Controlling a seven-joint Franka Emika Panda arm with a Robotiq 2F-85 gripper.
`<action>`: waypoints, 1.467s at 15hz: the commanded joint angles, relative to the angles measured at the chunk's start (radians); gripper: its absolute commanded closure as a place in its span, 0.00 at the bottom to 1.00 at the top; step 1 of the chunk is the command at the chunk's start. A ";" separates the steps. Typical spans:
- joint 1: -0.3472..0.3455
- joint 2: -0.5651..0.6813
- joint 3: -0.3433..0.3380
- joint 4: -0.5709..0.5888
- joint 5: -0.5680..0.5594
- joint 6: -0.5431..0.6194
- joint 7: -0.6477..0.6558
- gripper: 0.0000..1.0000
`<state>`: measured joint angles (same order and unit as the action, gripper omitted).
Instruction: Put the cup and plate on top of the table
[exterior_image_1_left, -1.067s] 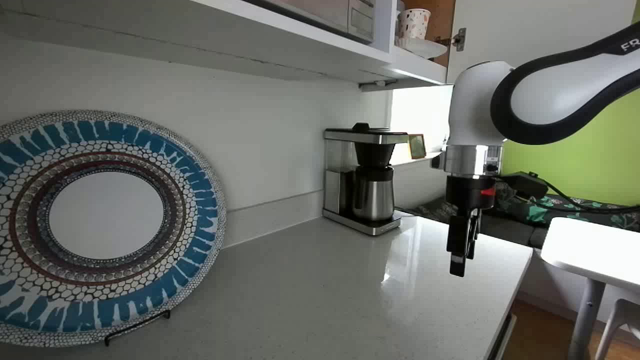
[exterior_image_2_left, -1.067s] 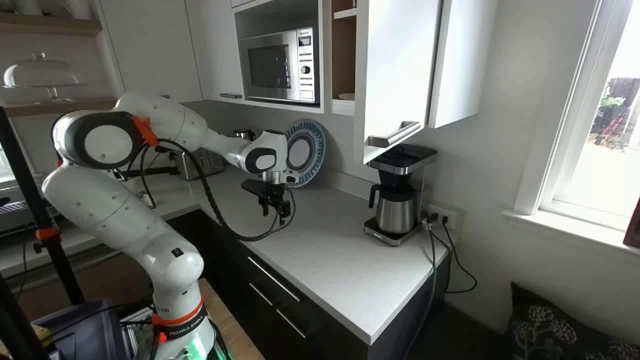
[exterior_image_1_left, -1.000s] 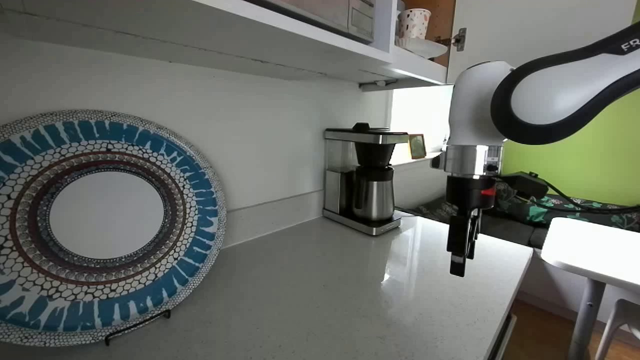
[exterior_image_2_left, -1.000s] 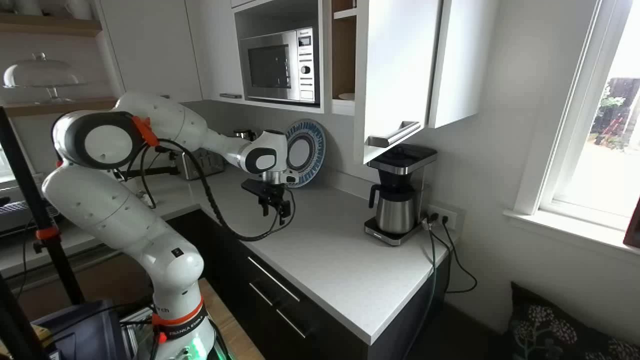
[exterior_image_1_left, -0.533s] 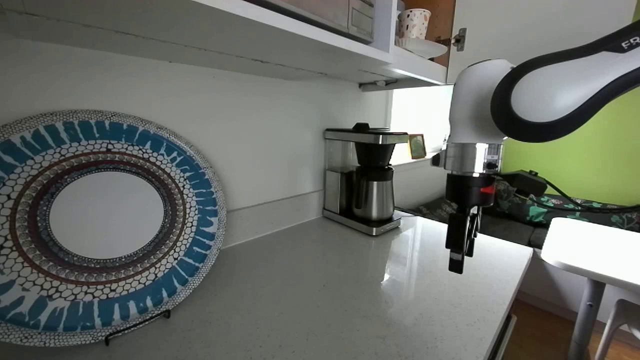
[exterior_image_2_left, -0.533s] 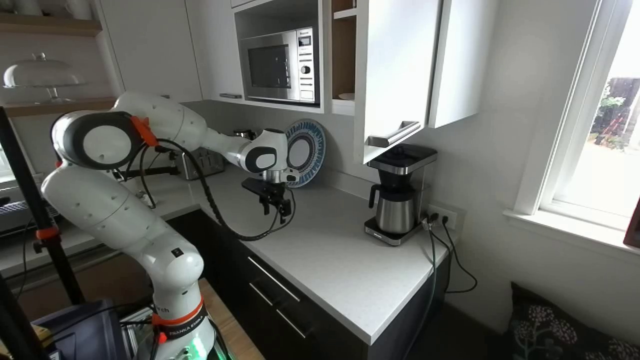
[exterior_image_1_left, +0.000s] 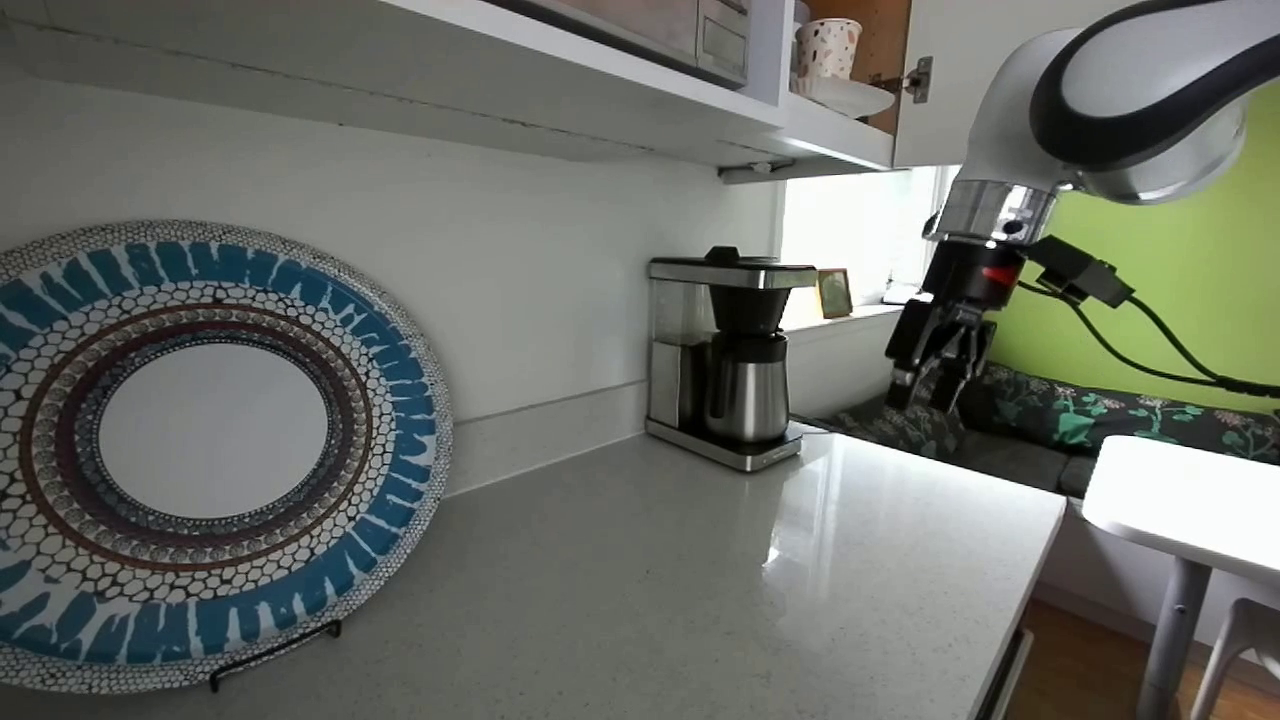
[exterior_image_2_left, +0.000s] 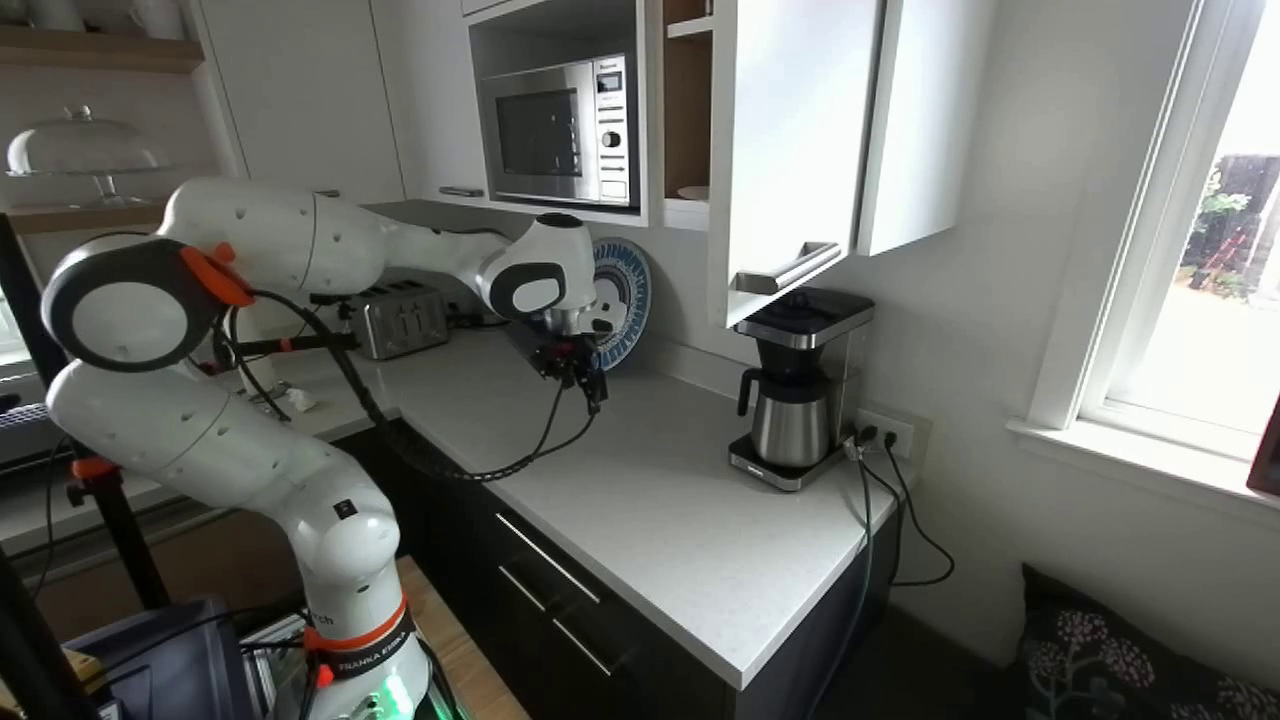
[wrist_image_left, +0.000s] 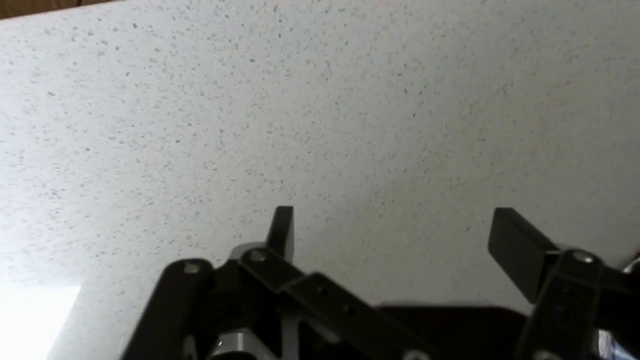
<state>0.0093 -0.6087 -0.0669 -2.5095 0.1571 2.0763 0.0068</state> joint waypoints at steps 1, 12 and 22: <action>-0.048 -0.053 -0.048 0.024 0.047 -0.029 0.023 0.00; -0.177 -0.171 -0.114 0.056 0.226 0.096 0.201 0.00; -0.184 -0.166 -0.144 0.123 0.208 0.065 0.168 0.00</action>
<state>-0.1642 -0.7554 -0.1794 -2.4281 0.3603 2.1740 0.1875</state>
